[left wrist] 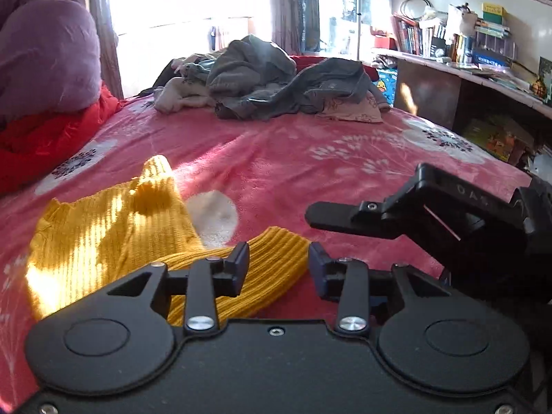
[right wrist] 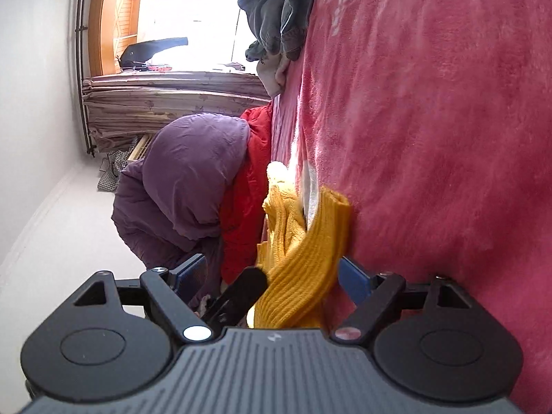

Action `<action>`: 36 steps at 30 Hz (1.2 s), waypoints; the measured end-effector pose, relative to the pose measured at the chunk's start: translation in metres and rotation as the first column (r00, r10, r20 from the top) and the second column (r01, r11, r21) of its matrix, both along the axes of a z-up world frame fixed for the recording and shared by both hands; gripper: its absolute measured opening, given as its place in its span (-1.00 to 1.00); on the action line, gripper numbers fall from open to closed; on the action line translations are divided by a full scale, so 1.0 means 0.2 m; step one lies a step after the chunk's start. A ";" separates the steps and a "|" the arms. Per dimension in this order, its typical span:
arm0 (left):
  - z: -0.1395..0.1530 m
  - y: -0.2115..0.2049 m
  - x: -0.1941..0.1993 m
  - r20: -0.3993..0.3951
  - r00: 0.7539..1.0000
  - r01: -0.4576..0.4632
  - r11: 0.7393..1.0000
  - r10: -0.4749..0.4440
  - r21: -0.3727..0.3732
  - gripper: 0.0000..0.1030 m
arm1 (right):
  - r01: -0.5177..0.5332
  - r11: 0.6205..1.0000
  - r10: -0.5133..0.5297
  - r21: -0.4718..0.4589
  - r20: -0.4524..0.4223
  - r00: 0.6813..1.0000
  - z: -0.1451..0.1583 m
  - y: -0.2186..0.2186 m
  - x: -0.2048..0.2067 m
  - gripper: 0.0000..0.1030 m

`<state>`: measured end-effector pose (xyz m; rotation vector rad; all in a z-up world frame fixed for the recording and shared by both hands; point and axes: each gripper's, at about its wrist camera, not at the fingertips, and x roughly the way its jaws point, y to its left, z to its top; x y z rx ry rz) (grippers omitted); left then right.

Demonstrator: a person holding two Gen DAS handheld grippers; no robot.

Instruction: Fold clothes

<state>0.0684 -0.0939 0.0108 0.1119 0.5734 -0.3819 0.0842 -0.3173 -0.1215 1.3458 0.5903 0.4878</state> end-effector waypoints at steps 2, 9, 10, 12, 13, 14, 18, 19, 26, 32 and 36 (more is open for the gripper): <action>0.07 0.14 -0.03 -0.005 0.998 -0.055 0.996 0.055 -0.064 -0.26 | -0.002 1.000 0.002 -0.019 -0.002 1.000 0.00 0.00 0.01 0.60; 0.28 0.72 -0.17 -0.009 0.951 -0.308 0.938 0.310 -0.157 -0.25 | -0.103 0.987 0.100 -0.126 -0.031 0.995 0.05 0.11 0.07 0.57; 0.29 0.77 -0.19 -0.018 0.948 -0.316 0.938 0.317 -0.143 -0.25 | -0.125 0.982 0.121 -0.142 -0.035 0.992 0.05 0.15 0.08 0.57; 0.30 0.78 -0.24 -0.025 0.963 -0.268 0.962 0.267 -0.058 -0.24 | -0.144 0.966 0.139 -0.215 -0.038 0.990 0.08 0.22 0.10 0.57; 0.29 0.76 -0.27 -0.021 0.972 -0.233 0.972 0.232 -0.018 -0.20 | -0.140 0.960 0.136 -0.242 -0.034 0.990 0.09 0.24 0.11 0.57; 0.27 0.73 -0.30 -0.022 0.981 -0.191 0.981 0.192 0.013 -0.16 | -0.133 0.955 0.130 -0.266 -0.029 0.991 0.10 0.26 0.12 0.55; 0.14 0.55 -0.35 -0.036 0.999 -0.029 0.988 0.035 0.154 -0.12 | -0.046 0.966 0.040 -0.254 -0.028 0.999 0.07 0.27 0.14 0.02; 0.09 0.49 -0.37 -0.035 0.999 0.000 0.976 0.008 0.219 -0.12 | -0.031 0.969 0.023 -0.244 -0.033 0.999 0.05 0.26 0.15 -0.10; -0.13 0.43 -0.40 -0.014 1.000 0.024 0.881 -0.020 0.473 -0.68 | 0.015 0.978 0.006 -0.210 0.097 0.995 0.12 0.21 0.14 -0.80; -0.18 0.42 -0.42 -0.110 0.986 0.165 0.852 -0.126 0.498 -0.65 | 0.004 0.959 0.062 -0.284 0.226 0.972 0.31 0.14 0.04 -0.81; -0.06 0.52 -0.40 -0.132 0.985 0.156 0.884 -0.108 0.441 -0.44 | -0.035 0.948 0.078 -0.315 0.126 0.989 0.24 0.13 0.07 -0.80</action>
